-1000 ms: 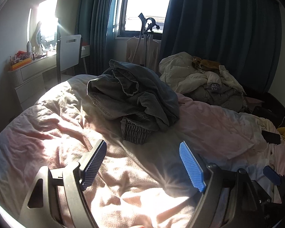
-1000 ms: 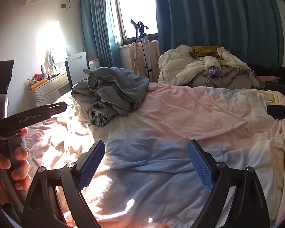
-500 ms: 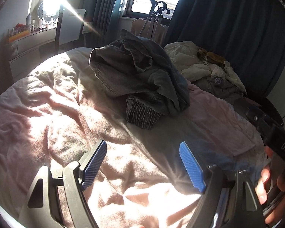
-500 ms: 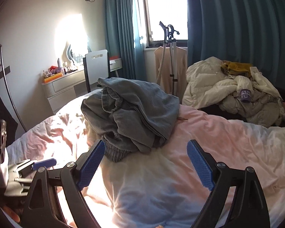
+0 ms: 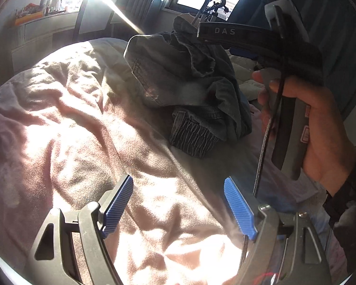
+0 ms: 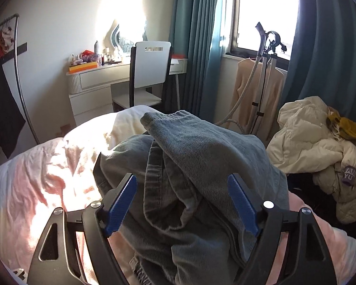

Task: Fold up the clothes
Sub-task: 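Reach both grippers to the denim pile and grasp the jacket with the right gripper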

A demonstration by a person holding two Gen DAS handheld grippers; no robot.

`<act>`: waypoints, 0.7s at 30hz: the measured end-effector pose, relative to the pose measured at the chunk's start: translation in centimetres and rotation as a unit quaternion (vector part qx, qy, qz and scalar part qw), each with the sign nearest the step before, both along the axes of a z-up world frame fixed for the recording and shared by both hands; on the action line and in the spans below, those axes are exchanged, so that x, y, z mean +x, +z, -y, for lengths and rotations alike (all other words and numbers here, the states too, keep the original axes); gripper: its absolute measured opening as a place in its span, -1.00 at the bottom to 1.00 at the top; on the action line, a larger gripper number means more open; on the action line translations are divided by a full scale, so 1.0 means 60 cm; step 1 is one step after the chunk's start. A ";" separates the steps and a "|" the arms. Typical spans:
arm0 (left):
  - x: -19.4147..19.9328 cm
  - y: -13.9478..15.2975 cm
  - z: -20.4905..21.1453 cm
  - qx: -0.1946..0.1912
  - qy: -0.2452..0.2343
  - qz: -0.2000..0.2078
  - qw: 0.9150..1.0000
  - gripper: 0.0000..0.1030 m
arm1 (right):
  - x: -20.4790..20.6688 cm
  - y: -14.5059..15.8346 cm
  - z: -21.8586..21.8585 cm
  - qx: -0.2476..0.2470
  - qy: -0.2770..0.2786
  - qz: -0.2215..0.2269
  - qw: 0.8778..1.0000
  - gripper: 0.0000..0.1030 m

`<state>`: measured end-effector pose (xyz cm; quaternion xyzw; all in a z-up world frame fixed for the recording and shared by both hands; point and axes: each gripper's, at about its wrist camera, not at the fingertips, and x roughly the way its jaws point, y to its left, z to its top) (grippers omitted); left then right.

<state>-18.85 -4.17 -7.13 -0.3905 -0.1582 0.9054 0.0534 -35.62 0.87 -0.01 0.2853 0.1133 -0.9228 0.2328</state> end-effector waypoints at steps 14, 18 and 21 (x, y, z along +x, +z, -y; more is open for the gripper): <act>-0.016 -0.027 0.010 0.028 0.012 0.011 0.999 0.57 | -0.038 -0.019 -0.005 0.017 -0.095 0.016 0.995 -0.68; -0.008 -0.014 0.001 0.021 0.006 -0.005 1.000 0.57 | -0.008 0.041 -0.053 -0.009 -0.114 0.002 0.993 -0.75; -0.003 -0.001 -0.002 0.027 0.001 -0.019 0.999 0.57 | 0.022 0.086 -0.103 -0.029 -0.133 -0.016 0.991 -0.78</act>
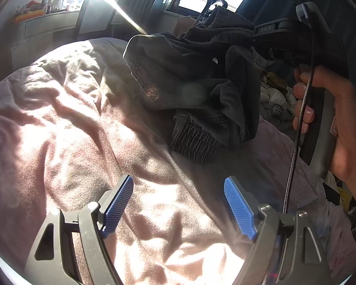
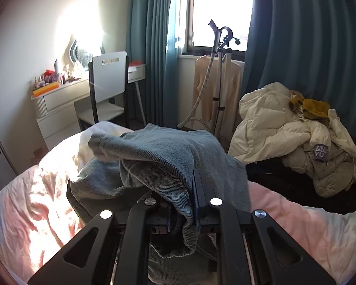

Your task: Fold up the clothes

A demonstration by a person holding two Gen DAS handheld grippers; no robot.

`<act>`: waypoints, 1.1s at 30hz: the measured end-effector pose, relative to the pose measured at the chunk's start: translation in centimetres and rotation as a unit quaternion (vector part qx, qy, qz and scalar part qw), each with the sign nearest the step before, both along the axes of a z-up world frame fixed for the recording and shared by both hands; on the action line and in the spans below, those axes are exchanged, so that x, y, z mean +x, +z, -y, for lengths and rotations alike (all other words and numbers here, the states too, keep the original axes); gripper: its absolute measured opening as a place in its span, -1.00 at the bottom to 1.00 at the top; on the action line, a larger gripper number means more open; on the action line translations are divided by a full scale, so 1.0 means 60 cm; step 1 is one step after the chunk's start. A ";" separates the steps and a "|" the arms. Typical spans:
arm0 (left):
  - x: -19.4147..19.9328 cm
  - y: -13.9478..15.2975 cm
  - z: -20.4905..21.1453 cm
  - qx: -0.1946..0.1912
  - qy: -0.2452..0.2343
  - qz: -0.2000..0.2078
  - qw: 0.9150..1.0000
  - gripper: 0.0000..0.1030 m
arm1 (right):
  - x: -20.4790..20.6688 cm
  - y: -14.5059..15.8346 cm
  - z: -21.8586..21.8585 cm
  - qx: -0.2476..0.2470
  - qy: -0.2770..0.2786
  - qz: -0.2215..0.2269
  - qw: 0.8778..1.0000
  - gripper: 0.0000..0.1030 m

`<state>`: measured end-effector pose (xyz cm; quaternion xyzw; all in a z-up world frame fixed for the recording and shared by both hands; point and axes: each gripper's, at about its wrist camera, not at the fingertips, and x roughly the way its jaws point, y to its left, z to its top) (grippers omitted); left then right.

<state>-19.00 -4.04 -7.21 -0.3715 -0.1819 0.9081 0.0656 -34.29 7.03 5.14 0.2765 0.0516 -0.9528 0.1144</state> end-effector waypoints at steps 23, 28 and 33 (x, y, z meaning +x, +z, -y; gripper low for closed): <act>0.107 0.088 -0.094 -0.005 -0.152 -0.128 0.980 0.58 | 0.363 0.102 -0.452 -0.231 -0.170 -0.060 0.956 -0.84; 0.108 0.078 -0.101 -0.019 -0.154 -0.113 0.981 0.58 | 0.451 0.135 -0.537 -0.279 -0.203 -0.103 0.933 -0.84; 0.108 0.069 -0.105 -0.037 -0.152 -0.100 0.983 0.58 | 0.513 0.128 -0.643 -0.321 -0.283 -0.129 0.894 -0.84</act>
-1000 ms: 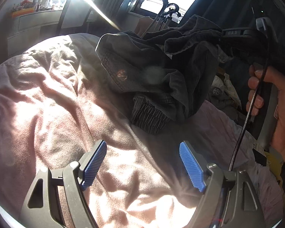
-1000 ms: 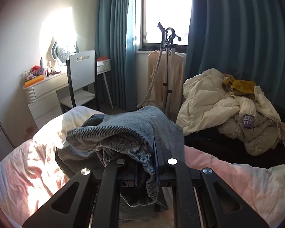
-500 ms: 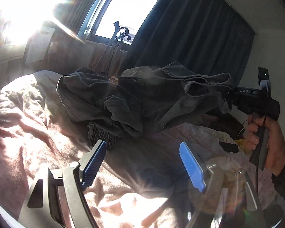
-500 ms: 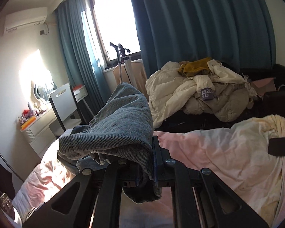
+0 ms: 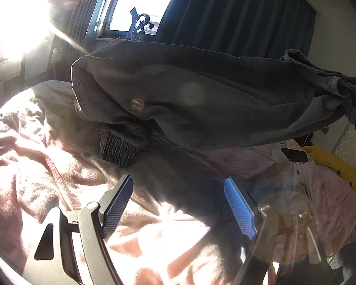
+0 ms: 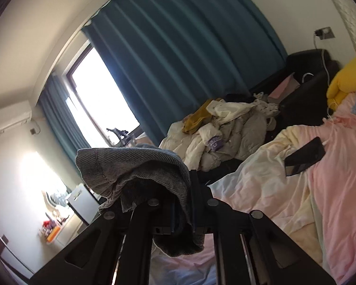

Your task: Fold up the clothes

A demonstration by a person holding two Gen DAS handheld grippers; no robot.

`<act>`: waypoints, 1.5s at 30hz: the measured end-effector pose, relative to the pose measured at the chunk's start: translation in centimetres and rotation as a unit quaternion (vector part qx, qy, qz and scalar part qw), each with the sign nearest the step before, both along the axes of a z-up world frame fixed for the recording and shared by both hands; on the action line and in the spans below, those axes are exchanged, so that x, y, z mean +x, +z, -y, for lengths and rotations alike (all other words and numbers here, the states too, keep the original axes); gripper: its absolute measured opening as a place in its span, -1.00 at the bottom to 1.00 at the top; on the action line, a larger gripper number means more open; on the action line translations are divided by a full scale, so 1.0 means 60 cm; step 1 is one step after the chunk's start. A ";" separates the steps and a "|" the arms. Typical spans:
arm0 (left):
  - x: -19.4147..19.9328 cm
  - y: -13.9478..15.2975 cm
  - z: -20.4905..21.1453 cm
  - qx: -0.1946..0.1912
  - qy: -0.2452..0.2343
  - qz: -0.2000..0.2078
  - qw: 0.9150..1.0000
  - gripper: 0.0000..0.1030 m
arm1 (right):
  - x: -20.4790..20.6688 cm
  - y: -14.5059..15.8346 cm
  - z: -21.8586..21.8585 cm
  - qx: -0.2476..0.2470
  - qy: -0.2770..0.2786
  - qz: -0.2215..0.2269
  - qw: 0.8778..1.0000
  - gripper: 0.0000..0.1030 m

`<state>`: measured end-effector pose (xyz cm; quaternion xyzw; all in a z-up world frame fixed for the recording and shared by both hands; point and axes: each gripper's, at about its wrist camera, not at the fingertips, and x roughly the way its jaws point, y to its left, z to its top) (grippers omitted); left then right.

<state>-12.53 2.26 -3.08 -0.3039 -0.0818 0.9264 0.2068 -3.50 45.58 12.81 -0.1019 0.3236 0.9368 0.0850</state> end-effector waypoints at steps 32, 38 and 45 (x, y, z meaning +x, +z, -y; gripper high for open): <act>-0.046 -0.075 -0.018 -0.131 0.092 0.070 0.985 0.58 | 0.060 -0.166 -0.067 -0.060 -0.119 0.139 0.981 0.38; -0.062 -0.054 -0.020 -0.164 0.116 0.055 0.978 0.58 | -0.018 -0.292 -0.042 -0.202 -0.010 0.202 0.958 0.38; -0.119 -0.056 -0.060 -0.236 0.100 0.023 0.966 0.58 | -0.042 -0.372 -0.061 -0.267 -0.006 0.237 0.934 0.40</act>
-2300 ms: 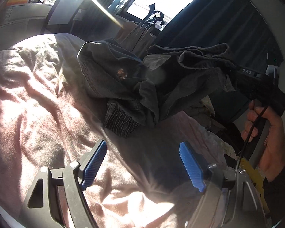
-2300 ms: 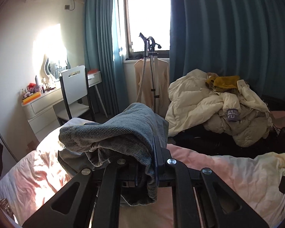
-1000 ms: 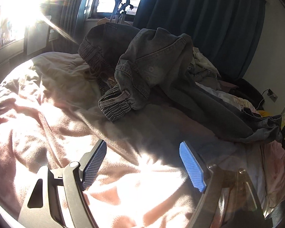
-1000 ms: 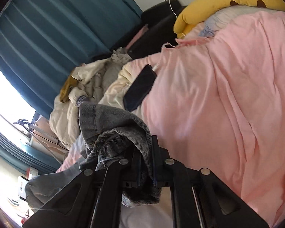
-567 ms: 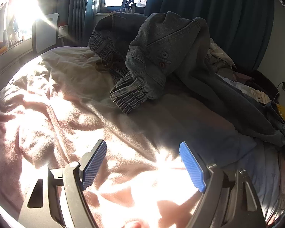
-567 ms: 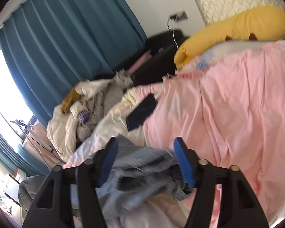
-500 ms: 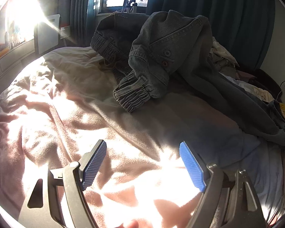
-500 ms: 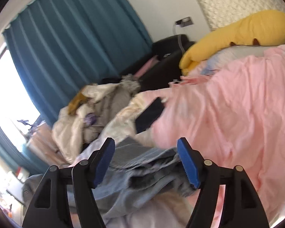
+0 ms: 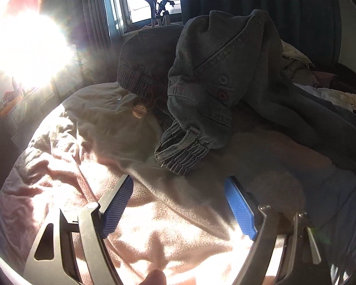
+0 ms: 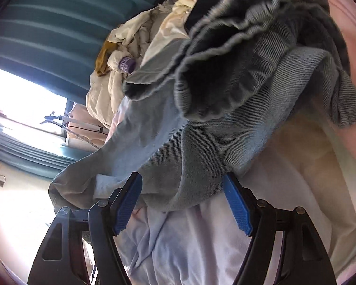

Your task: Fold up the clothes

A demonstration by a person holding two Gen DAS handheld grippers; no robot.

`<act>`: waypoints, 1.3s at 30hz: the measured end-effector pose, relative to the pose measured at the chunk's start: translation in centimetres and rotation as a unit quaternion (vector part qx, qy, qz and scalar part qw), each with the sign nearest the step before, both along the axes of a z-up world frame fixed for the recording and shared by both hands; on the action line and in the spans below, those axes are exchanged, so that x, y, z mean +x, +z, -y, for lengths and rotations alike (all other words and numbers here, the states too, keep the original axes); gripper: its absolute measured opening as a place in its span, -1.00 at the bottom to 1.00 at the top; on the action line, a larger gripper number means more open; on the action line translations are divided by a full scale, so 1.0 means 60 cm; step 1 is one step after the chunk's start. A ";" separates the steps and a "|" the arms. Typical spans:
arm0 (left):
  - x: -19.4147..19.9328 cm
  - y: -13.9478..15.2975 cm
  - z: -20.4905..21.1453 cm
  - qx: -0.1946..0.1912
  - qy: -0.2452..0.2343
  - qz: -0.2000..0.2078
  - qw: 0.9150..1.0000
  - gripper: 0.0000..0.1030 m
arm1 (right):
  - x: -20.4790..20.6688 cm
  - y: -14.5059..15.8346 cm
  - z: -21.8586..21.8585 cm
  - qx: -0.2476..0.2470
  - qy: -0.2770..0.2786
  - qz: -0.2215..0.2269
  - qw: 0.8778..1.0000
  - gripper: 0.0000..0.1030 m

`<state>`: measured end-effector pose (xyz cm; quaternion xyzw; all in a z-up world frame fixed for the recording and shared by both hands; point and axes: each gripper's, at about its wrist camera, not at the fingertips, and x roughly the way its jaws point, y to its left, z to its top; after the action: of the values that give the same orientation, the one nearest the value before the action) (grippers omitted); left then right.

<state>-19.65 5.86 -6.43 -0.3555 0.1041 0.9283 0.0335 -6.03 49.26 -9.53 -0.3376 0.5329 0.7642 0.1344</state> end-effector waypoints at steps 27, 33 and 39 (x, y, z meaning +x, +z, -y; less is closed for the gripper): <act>-0.072 0.010 -0.030 -0.058 0.020 0.005 0.998 -0.53 | 0.015 -0.050 -0.051 -0.053 -0.079 -0.016 0.995 -0.26; -0.032 0.105 0.015 -0.056 0.075 -0.021 0.995 -0.64 | 0.015 -0.019 -0.049 0.000 -0.062 -0.010 0.998 -0.72; 0.020 0.199 0.086 -0.070 0.127 -0.048 0.988 -0.65 | 0.019 0.003 -0.054 0.005 -0.055 -0.028 0.998 -0.78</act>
<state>-18.44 0.67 5.50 -0.3222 0.1241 0.9315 -0.1145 -4.90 52.50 -9.33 -0.2858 0.5500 0.7676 0.1631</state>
